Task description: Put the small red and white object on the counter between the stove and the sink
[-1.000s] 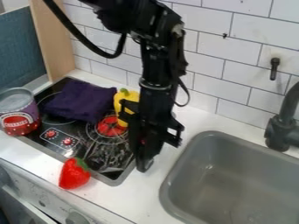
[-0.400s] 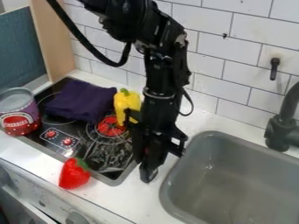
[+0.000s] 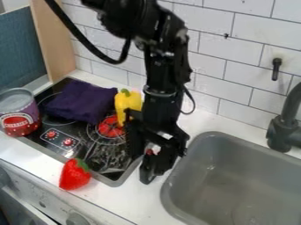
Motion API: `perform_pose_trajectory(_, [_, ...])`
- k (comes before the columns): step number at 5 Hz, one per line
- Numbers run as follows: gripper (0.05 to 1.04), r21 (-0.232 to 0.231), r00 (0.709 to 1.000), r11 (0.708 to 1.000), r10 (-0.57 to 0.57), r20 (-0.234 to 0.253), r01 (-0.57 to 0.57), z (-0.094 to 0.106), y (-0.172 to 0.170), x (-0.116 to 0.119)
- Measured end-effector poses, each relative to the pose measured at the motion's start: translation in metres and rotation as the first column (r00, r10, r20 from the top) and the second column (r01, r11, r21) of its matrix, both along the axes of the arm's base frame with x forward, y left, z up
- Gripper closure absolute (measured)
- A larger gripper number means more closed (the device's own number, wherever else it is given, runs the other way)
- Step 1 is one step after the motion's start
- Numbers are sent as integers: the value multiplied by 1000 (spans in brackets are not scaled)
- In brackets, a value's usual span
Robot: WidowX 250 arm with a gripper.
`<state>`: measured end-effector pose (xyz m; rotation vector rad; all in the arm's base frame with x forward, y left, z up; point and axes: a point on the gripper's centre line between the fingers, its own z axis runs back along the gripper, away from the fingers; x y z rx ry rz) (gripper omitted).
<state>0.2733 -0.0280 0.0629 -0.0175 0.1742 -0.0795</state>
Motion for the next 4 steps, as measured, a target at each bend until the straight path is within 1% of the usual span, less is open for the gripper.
perform_pose_trajectory(1, [75,-2,1000,1000,-6,0,6,24,2,-10])
perform_pose_trajectory(2, [81,9,998,998,59,-30,-59,52,30,-46])
perform_pose_trajectory(3, [82,51,993,995,88,-79,-84,60,66,-80])
perform_pose_trajectory(4, [82,28,993,995,98,-72,-96,63,99,-89])
